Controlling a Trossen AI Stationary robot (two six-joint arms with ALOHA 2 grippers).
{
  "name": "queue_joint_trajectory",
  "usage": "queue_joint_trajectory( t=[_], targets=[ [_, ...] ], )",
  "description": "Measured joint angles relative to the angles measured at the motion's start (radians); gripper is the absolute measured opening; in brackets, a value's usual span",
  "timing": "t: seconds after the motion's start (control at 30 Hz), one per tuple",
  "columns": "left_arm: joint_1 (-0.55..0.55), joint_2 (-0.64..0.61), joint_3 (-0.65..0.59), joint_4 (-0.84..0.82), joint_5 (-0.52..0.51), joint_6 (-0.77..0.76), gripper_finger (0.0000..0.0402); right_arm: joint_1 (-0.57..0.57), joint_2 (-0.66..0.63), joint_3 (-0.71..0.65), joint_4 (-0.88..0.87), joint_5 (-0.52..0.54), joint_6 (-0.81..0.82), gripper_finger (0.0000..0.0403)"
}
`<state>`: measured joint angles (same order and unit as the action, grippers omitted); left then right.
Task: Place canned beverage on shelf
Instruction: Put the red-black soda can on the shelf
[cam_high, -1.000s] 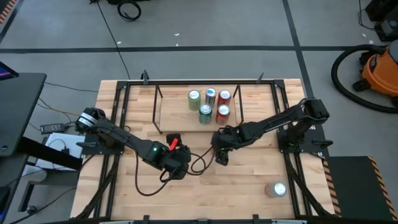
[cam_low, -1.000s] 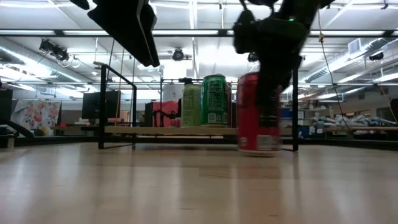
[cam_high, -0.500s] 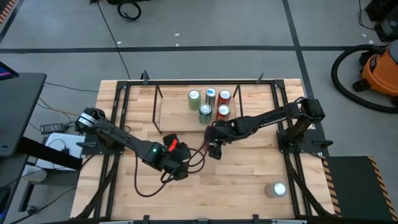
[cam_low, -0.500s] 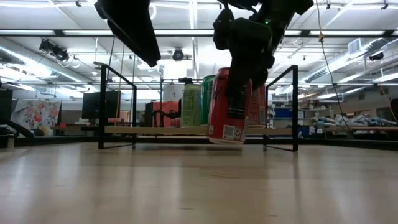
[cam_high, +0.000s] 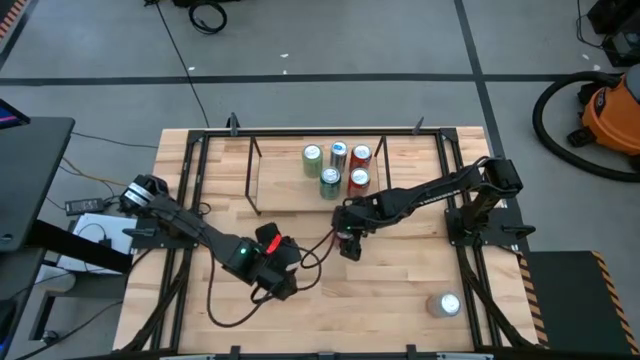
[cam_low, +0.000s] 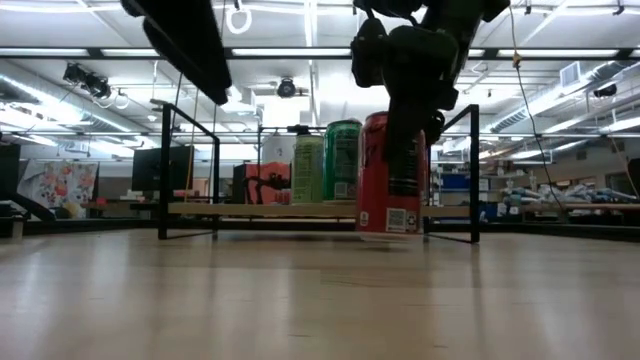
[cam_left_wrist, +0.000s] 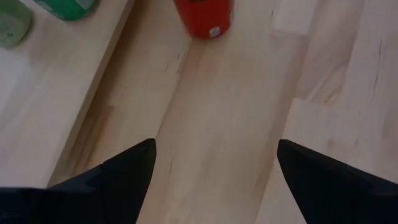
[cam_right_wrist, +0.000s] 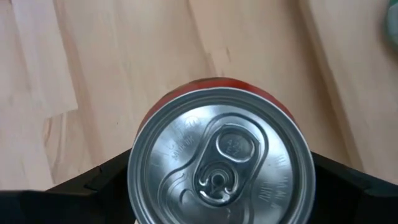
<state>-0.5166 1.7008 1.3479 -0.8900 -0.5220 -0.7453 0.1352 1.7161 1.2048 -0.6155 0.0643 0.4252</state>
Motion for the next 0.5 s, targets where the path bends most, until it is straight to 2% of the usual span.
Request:
queue_joint_trajectory(
  t=[0.27, 0.5],
  targets=[
    [-0.056, 0.0, 0.0, -0.064, 0.0, -0.052, 0.0347, 0.007, 0.0, 0.0, -0.015, -0.074, -0.036, 0.0346],
    [-0.077, 0.001, 0.0, -0.064, 0.0, -0.056, 0.0347, 0.005, 0.0, 0.0, -0.013, -0.068, -0.036, 0.0355]
  ],
)
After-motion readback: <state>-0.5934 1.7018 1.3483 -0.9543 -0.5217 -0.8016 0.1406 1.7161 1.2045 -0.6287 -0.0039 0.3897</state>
